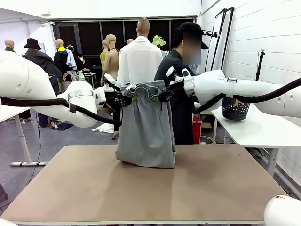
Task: Fold the training pants.
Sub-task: Fold the Training pants in half.
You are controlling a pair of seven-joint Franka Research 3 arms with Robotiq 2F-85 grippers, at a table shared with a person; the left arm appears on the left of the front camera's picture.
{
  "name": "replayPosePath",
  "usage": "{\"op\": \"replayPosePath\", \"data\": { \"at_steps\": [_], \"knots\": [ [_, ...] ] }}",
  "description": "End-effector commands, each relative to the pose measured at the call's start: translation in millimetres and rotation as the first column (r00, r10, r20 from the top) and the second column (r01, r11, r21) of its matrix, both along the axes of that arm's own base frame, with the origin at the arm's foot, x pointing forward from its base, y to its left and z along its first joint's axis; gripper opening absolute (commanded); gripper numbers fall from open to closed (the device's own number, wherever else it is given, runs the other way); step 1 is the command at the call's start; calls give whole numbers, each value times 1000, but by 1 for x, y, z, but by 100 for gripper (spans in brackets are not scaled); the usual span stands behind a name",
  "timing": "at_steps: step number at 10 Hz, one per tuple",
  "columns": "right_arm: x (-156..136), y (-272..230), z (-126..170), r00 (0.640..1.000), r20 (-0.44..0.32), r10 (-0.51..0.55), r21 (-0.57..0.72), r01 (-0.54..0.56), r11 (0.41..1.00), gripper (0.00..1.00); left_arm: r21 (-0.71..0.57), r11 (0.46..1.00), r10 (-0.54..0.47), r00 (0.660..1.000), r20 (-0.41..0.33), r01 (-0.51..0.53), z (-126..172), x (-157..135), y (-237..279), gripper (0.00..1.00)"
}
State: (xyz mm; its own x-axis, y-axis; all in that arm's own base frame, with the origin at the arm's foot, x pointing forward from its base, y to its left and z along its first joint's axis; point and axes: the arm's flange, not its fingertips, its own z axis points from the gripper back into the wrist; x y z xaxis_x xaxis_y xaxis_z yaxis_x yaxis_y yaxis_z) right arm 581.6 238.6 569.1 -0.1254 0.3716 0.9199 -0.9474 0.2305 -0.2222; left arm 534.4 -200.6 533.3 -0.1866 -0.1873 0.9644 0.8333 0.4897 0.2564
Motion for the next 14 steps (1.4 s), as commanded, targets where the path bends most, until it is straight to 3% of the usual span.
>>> {"op": "replayPosePath", "data": {
  "at_steps": [1, 3, 8, 10, 14],
  "knots": [
    [-24, -6, -4, 995, -99, -23, 13, 25, 1000, 0, -17, 998, -68, 990, -123, 67, 7, -20, 10, 0],
    [-48, -6, -29, 979, -201, -32, 19, 37, 999, 0, -40, 989, -146, 956, -254, 140, -8, -38, 10, 0],
    [-91, -11, -74, 955, -288, -64, 71, 88, 994, 0, -40, 959, -269, 853, -447, 281, -30, -68, 21, 0],
    [-104, -16, -87, 945, -321, -69, 110, 109, 988, 0, -97, 962, -270, 825, -496, 256, -50, -73, 38, 0],
    [-121, -23, -112, 908, -417, 20, 195, 68, 978, 0, -233, 952, -302, 746, -594, 201, -99, -86, 58, 0]
  ]
}}
